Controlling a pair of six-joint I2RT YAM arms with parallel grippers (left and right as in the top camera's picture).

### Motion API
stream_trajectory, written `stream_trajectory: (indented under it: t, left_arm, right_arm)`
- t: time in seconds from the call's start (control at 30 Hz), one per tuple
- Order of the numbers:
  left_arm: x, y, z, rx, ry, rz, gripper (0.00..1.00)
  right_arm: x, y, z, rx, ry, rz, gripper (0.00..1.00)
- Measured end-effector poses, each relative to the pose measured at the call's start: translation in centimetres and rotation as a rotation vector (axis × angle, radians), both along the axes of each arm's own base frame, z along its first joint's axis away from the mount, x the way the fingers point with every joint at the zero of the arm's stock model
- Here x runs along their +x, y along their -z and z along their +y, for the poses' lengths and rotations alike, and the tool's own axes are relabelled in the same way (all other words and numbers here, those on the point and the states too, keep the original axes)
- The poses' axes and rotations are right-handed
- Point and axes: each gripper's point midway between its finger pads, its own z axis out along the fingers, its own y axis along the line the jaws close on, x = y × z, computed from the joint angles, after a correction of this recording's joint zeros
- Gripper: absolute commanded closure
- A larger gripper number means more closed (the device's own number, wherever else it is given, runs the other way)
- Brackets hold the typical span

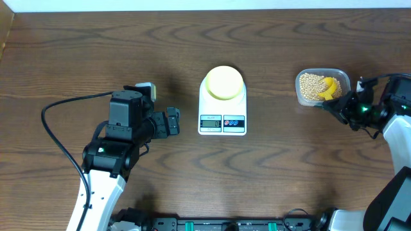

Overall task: Scoop item into bowl and weigh 50g on scale
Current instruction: 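Lift the filled yellow scoop out of the soybean tub with the right gripper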

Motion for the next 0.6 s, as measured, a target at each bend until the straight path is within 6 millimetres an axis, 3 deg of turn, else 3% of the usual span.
stream_trajectory:
  t: [0.2,0.6]
  left_arm:
    - [0.0,0.0,0.0,0.000,0.000,0.000,0.00]
    - [0.0,0.0,0.0,0.000,0.000,0.000,0.00]
  right_arm:
    - [0.0,-0.7,0.4,0.055,-0.008,-0.021,0.99]
    - [-0.4,-2.4,-2.2,0.178,0.068,-0.083,0.99]
